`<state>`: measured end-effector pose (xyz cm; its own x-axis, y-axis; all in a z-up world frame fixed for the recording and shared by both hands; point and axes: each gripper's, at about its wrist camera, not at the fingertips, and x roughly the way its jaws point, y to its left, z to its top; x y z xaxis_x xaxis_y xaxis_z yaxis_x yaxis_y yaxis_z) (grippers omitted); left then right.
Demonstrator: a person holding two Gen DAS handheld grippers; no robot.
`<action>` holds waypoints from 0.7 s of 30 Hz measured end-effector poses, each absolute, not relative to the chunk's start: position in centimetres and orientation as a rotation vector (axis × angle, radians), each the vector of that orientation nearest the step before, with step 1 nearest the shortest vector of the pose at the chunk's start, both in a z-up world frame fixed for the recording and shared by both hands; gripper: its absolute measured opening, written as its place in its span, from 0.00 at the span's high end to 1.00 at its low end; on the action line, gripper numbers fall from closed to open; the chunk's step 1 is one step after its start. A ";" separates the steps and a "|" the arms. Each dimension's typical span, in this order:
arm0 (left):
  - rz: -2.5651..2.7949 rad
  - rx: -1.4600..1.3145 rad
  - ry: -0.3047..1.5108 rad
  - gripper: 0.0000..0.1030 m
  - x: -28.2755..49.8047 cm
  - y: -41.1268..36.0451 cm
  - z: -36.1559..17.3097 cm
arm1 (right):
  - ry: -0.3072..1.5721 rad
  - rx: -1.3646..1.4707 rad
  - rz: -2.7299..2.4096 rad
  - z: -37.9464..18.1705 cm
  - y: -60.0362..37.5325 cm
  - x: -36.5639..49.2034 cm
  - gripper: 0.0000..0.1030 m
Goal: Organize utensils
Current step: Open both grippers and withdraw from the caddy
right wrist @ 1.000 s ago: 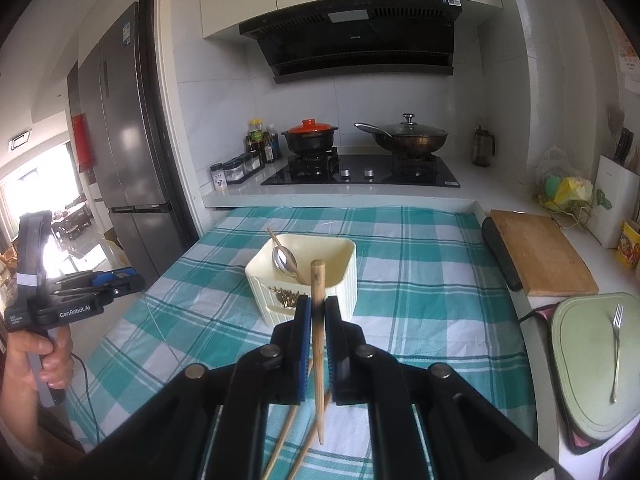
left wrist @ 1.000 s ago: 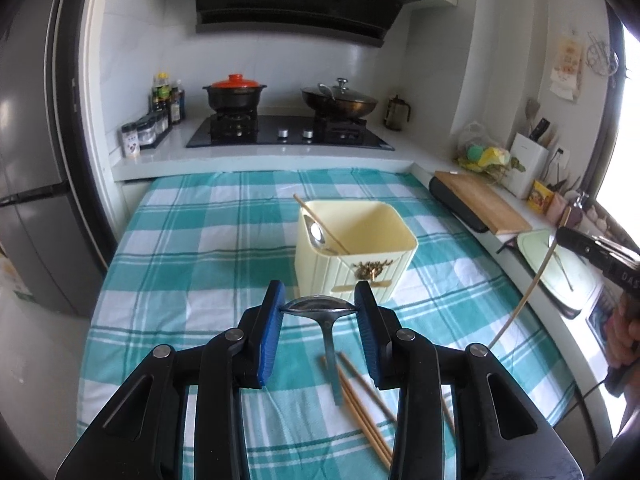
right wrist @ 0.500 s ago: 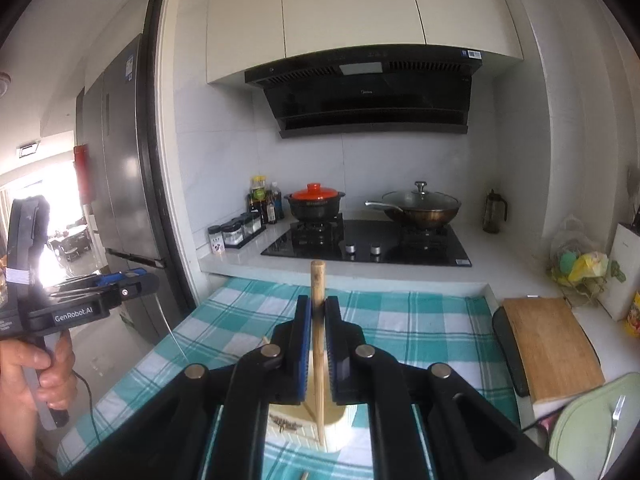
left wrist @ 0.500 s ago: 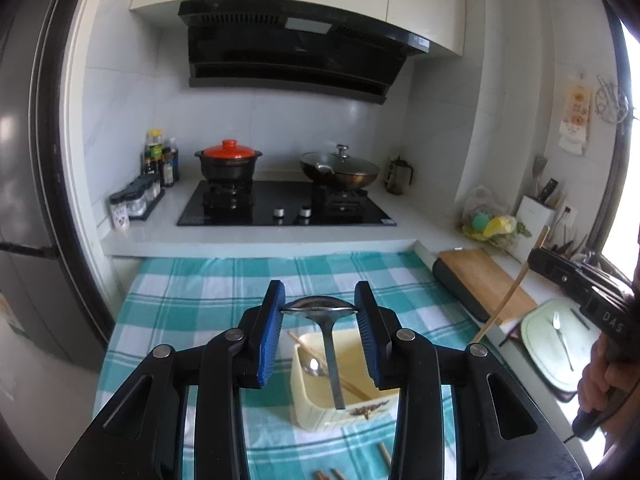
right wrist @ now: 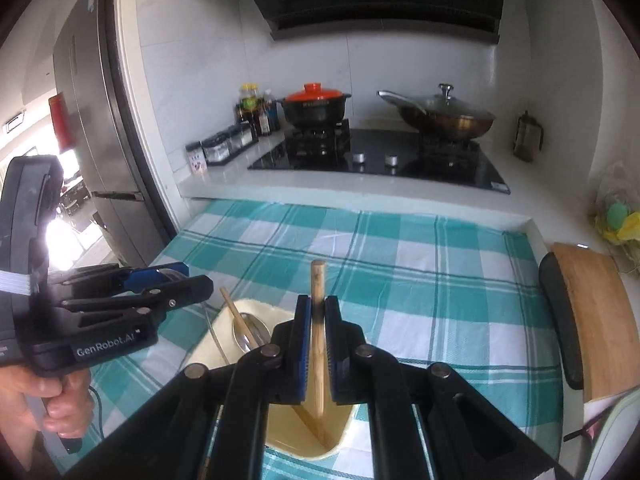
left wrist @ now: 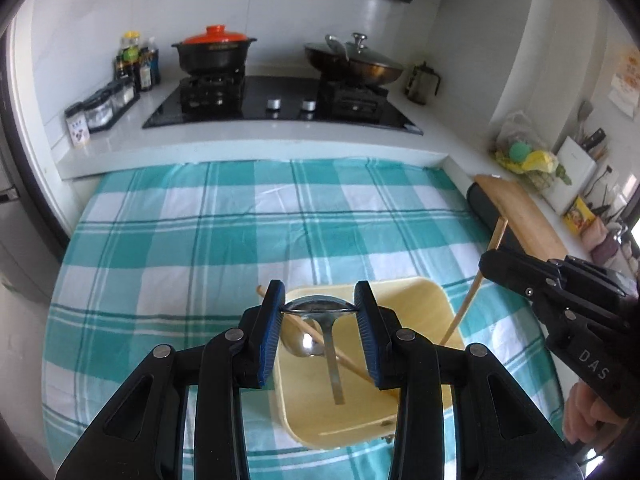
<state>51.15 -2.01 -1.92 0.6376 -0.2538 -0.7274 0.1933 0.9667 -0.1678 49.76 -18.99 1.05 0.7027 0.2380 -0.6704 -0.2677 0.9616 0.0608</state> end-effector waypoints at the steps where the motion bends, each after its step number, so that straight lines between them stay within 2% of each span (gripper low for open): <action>1: -0.249 -0.073 0.856 0.65 51.5 -2.2 -2.5 | 0.759 -0.042 0.283 0.4 -18.9 50.3 0.93; 5: -0.237 -0.056 0.897 0.64 52.5 -2.5 -3.9 | 0.807 -0.012 0.302 -1.5 -18.6 51.6 0.92; 7: -0.228 -0.057 0.890 0.57 52.5 -2.4 -3.9 | 0.815 -0.001 0.306 -1.9 -18.6 51.9 0.89; 8: -0.221 -0.057 0.881 0.47 52.2 -2.2 -3.6 | 0.812 0.005 0.302 -1.9 -18.6 51.8 0.85; 9: -0.215 -0.057 0.869 0.40 51.9 -2.0 -3.3 | 0.806 0.013 0.301 -1.8 -18.7 51.8 0.72; 10: -0.213 -0.053 0.857 0.38 51.4 -1.7 -2.9 | 0.798 0.024 0.303 -1.6 -18.8 51.6 0.60; 13: -0.214 -0.009 0.824 0.33 48.9 -0.9 -1.8 | 0.769 0.013 0.303 -0.4 -19.2 49.8 0.59; 15: -0.210 0.015 0.801 0.22 46.2 0.0 -1.1 | 0.754 -0.024 0.293 0.3 -19.4 47.7 0.59; 17: -0.216 0.029 0.784 0.18 43.2 1.1 -0.9 | 0.745 -0.053 0.278 0.7 -19.8 45.4 0.57; 21: -0.224 0.073 0.791 0.17 37.1 3.0 -2.1 | 0.747 -0.075 0.257 0.4 -21.6 39.9 0.55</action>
